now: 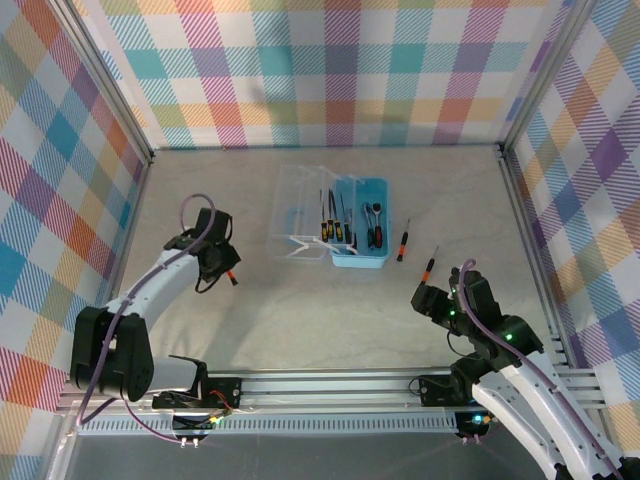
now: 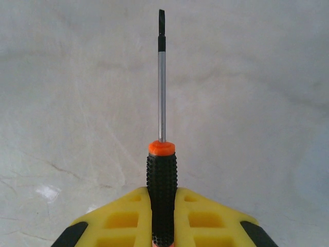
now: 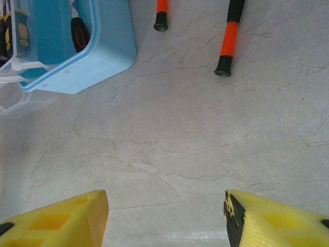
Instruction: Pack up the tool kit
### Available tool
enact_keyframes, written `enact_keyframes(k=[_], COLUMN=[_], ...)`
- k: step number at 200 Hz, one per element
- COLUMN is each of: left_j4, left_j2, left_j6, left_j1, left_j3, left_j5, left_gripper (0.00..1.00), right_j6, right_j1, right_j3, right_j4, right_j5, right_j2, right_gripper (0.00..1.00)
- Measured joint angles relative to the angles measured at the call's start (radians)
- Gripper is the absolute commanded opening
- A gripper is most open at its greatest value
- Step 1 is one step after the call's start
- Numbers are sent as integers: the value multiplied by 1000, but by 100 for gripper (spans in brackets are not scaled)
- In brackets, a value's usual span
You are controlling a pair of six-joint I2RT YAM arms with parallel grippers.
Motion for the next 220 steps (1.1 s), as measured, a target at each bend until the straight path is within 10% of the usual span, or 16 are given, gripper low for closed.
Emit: enact_keyframes(k=[115,220], left_j4=[-153,-205], left_j2=[306,581], left_j6=[296,373], left_j1=[-331,-382], left_j3=[695,886], left_j5=[-34,29], left_gripper=[9,8], right_j6=[42,76], right_j1=[0,0], right_j3=[0,0], right_j4=[-31,-62], right_j5=[-8,-28], right_j2=[-34,-65], right_gripper=[62,61])
